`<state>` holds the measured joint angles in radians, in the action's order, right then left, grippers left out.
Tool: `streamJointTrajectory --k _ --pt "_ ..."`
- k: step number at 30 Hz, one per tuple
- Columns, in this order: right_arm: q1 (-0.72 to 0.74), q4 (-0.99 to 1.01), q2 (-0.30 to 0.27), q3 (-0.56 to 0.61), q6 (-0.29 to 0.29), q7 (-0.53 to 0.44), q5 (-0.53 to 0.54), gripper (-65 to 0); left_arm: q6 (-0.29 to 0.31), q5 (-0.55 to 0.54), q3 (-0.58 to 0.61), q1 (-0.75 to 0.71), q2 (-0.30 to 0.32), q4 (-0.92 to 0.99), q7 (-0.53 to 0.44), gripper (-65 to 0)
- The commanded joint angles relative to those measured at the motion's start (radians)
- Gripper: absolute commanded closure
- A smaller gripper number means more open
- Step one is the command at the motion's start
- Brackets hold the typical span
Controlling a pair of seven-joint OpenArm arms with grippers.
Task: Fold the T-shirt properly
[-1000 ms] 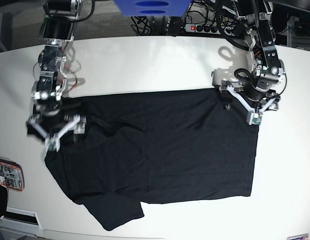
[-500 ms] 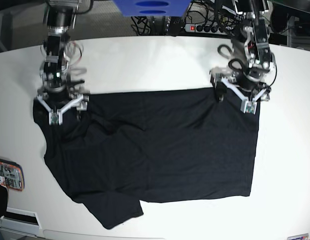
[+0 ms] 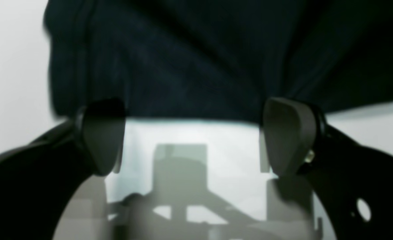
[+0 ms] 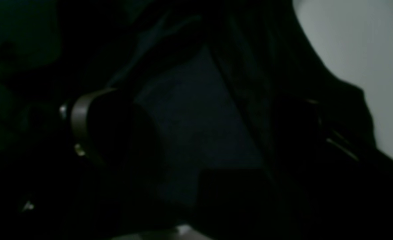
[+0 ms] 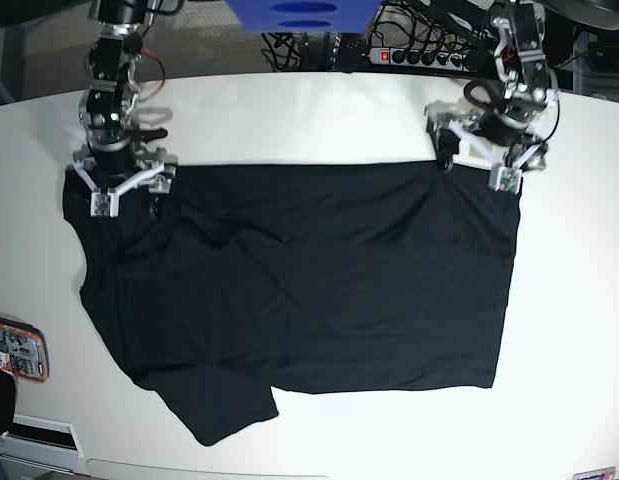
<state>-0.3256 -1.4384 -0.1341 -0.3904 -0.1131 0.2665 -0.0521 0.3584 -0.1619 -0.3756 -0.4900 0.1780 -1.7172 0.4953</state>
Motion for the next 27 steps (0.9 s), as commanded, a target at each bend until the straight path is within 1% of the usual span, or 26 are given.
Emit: streamJointTrajectory --k 1,6,8,10,14,18,23,27 --pt "-0.045 0.018 -0.003 -0.005 0.002 0.126 -0.07 -65.0 -0.011 0.008 -0.013 -0.022 -0.001 0.001 0.075 -65.0" --pt "-0.103 0.017 -0.003 -0.009 0.002 0.115 -0.07 -65.0 -0.011 -0.06 -0.066 -0.078 0.004 -0.02 0.075 -65.0" --pt "-0.114 0.017 -0.003 -0.009 0.002 0.113 -0.07 -65.0 -0.011 -0.078 -0.066 -0.097 0.005 -0.033 0.075 -65.0" --pt "-0.114 0.017 -0.003 -0.009 0.002 0.093 -0.07 -65.0 -0.011 -0.072 -0.066 -0.098 0.005 -0.074 0.075 -65.0" --pt "-0.114 0.017 -0.003 -0.008 0.002 0.093 -0.07 -65.0 -0.011 -0.071 -0.059 -0.091 0.005 -0.183 0.076 -65.0" --pt "-0.111 0.02 -0.003 -0.003 0.002 0.095 -0.07 -65.0 -0.011 -0.052 -0.035 0.017 0.01 -0.177 0.076 -65.0" --pt "-0.111 0.017 -0.002 -0.003 0.002 0.095 -0.07 -65.0 -0.011 0.026 0.051 0.146 0.016 -0.059 0.073 -65.0" --pt "-0.111 0.017 -0.002 -0.003 0.002 0.095 -0.07 -65.0 -0.011 0.055 0.111 0.178 0.016 -0.043 0.073 -65.0"
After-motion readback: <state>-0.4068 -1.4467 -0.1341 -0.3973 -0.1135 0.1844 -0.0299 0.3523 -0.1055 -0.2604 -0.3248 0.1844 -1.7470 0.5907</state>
